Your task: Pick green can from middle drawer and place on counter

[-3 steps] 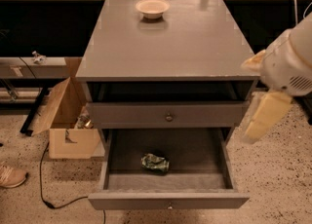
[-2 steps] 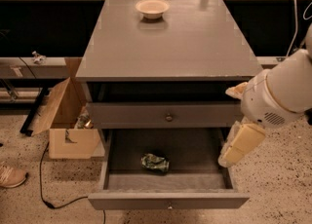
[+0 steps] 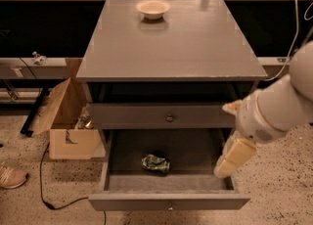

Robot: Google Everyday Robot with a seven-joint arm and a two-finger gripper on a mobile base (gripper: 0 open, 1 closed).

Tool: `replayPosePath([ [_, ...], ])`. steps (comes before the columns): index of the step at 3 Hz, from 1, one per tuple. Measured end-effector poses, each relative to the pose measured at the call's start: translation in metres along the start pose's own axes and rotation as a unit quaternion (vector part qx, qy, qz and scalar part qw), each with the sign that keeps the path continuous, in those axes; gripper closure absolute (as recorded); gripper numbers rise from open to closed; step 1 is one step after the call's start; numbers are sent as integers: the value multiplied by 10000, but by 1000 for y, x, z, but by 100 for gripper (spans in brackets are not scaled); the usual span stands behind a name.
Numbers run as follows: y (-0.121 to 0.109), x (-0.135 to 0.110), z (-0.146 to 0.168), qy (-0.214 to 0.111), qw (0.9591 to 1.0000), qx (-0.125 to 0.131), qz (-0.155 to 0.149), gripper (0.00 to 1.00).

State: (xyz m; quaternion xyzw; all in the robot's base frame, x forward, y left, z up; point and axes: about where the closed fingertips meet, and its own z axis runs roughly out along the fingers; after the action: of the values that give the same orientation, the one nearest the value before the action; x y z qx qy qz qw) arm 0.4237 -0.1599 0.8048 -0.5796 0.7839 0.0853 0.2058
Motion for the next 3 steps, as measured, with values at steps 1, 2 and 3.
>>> replayPosePath([
  [1,0,34,55,-141,9997,11,178,0],
  [2,-6,58,116,-179,9996,0,236,0],
  [3,-15,67,169,-165,9995,27,252,0],
])
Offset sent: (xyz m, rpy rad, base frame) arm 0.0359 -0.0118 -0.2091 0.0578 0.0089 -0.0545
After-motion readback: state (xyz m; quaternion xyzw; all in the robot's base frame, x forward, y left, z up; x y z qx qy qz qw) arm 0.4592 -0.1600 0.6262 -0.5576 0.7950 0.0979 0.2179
